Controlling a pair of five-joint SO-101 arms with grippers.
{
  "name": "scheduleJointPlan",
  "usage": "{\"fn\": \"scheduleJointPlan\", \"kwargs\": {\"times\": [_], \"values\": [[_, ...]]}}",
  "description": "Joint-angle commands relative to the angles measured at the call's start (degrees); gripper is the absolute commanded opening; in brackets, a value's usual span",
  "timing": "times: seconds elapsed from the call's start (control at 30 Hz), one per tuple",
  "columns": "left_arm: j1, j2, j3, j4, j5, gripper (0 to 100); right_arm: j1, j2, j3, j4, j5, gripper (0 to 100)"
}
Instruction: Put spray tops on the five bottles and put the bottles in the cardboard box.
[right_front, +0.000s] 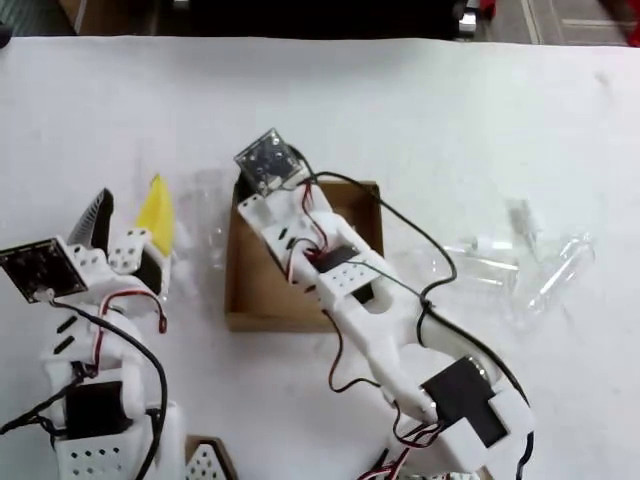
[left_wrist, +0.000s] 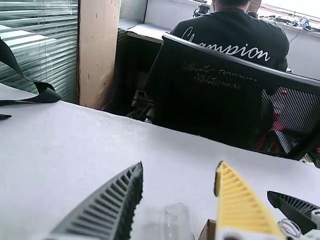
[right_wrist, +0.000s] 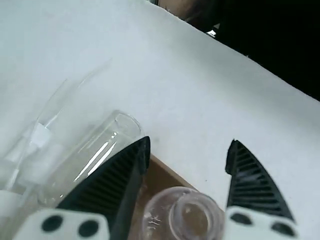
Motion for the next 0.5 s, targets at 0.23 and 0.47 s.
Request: {"fn": "scheduleJointPlan", "kwargs": {"times": [0.23,0.47], "values": [[0.7,-0.5,-0.5,-1.4,-0.5,22,4.1,-12.2,-0.6,6.7,-4.9,22.5],[0.7,-0.5,-0.5,-1.4,-0.5,22,4.9,-19.5,-0.8,13.7,-6.0,22.6]]}}
